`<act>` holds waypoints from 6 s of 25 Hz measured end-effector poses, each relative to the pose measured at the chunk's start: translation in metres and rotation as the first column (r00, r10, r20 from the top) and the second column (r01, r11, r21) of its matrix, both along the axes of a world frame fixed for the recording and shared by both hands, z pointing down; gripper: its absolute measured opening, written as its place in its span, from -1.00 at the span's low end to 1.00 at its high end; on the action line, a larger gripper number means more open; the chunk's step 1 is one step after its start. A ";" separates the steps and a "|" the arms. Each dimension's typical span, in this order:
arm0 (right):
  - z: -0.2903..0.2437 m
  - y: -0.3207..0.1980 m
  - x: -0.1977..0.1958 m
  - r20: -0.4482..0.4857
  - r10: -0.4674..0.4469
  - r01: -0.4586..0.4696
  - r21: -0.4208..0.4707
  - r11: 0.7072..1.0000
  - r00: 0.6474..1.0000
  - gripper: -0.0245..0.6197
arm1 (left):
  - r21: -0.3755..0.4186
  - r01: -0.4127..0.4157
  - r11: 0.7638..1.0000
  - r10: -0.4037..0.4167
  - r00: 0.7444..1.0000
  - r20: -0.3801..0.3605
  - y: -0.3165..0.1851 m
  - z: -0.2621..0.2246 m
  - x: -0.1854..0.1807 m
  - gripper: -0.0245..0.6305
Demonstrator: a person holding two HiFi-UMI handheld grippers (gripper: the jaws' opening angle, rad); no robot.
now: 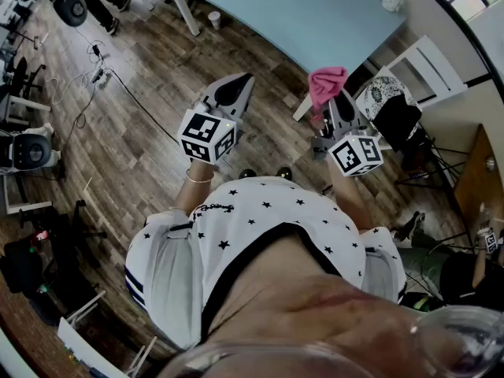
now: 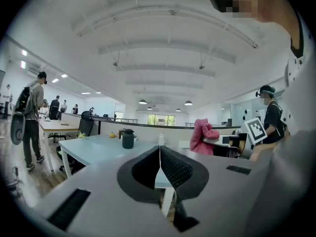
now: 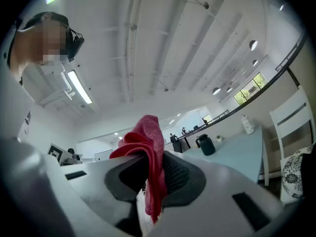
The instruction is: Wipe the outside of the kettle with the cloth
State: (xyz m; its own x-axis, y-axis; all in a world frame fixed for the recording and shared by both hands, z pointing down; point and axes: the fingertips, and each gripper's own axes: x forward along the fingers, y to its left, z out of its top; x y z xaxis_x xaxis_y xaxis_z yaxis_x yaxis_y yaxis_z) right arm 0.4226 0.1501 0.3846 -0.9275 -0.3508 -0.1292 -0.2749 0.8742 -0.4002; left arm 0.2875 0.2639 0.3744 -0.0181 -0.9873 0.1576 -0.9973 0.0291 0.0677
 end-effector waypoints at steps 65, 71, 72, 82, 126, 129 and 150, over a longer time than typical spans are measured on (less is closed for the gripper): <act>0.011 -0.071 -0.107 0.026 0.018 -0.015 -0.088 0.996 0.999 -0.71 | 0.001 -0.009 1.000 0.009 1.000 -0.010 -0.084 0.009 -0.115 -0.84; 0.012 -0.073 -0.158 0.000 0.009 -0.009 -0.073 0.997 1.000 -0.71 | 0.018 -0.021 1.000 0.021 1.000 -0.022 -0.089 0.011 -0.160 -0.84; 0.012 -0.073 -0.166 0.000 0.010 -0.010 -0.072 0.997 1.000 -0.71 | 0.017 -0.020 1.000 0.021 1.000 -0.022 -0.088 0.012 -0.168 -0.84; 0.010 -0.060 -0.257 0.002 -0.008 0.008 -0.068 0.998 1.000 -0.71 | 0.010 -0.008 1.000 0.008 1.000 -0.013 -0.070 0.014 -0.255 -0.84; 0.010 -0.228 -0.431 0.001 -0.085 0.085 -0.123 0.989 0.996 -0.71 | -0.003 0.073 0.997 -0.073 0.997 -0.008 -0.216 0.006 -0.418 -0.84; 0.013 -0.243 -0.439 -0.003 -0.078 0.077 -0.139 0.987 0.997 -0.71 | -0.021 0.074 0.997 -0.075 0.997 -0.018 -0.230 0.010 -0.428 -0.84; 0.029 -0.337 -0.407 -0.064 0.175 -0.183 -0.149 0.972 0.982 -0.71 | -0.023 -0.167 0.986 0.166 0.986 -0.029 -0.363 0.014 -0.430 -0.84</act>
State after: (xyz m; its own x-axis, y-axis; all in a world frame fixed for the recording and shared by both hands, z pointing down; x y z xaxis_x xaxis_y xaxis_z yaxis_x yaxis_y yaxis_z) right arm 0.0156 -0.1866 0.4141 -0.8517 -0.5237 -0.0162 -0.4443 0.7383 -0.5075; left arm -0.1429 -0.0991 0.3888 0.1505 -0.9720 0.1803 -0.9862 -0.1349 0.0960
